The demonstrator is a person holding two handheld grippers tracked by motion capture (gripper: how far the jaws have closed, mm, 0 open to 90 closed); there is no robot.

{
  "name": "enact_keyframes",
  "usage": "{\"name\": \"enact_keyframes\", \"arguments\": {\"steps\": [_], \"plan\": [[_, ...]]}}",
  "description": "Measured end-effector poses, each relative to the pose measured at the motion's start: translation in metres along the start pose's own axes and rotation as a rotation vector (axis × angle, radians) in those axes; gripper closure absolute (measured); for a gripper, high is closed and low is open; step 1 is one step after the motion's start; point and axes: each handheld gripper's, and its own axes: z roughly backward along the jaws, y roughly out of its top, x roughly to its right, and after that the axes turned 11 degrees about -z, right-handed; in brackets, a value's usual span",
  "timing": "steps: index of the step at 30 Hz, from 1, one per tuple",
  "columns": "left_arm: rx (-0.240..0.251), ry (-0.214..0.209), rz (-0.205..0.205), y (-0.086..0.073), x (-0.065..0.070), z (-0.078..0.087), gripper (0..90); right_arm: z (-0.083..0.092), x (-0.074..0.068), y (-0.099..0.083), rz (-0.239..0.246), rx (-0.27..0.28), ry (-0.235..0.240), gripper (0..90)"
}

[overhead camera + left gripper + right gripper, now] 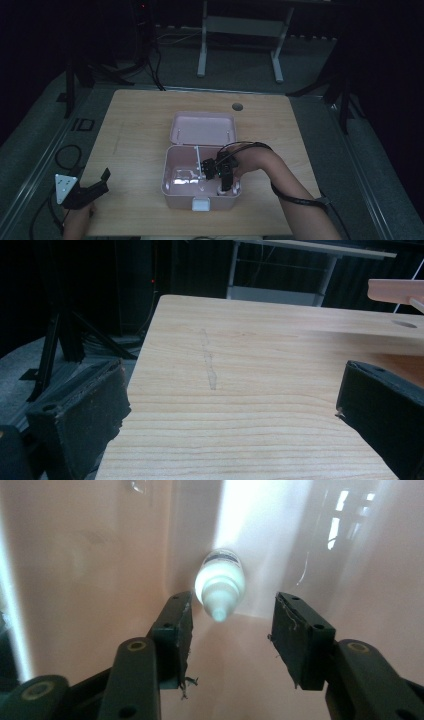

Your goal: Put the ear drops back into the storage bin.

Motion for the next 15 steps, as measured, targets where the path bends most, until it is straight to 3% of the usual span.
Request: {"name": "enact_keyframes", "arguments": {"steps": [8,15], "plan": [[-0.001,0.0,-0.002,0.0,0.0,0.0,0.5,0.02,0.0,-0.011,-0.021,0.071,-0.027,43.1],[-0.001,0.002,-0.002,0.0,0.0,0.0,0.5,0.039,-0.002,-0.026,-0.058,0.127,-0.078,39.5]]}}
